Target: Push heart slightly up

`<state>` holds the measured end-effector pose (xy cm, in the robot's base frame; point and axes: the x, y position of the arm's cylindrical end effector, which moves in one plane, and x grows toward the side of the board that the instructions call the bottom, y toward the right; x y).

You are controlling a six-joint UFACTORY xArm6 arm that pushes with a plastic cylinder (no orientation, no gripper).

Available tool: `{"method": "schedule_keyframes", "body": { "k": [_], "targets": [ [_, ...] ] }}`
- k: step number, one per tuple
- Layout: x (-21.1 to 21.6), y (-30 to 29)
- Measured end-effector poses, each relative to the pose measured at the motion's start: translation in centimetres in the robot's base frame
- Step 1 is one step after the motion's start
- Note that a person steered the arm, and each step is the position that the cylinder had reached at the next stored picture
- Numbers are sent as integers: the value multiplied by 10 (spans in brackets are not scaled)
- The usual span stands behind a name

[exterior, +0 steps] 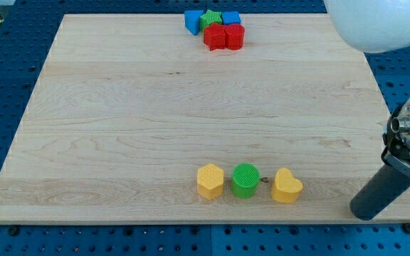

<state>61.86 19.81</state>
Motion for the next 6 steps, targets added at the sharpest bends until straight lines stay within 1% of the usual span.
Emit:
{"method": "schedule_keyframes", "body": {
  "k": [1, 3, 4, 5, 6],
  "targets": [
    [0, -16],
    [0, -99],
    [-11, -106],
    [-39, -106],
    [-39, -106]
  ]
}}
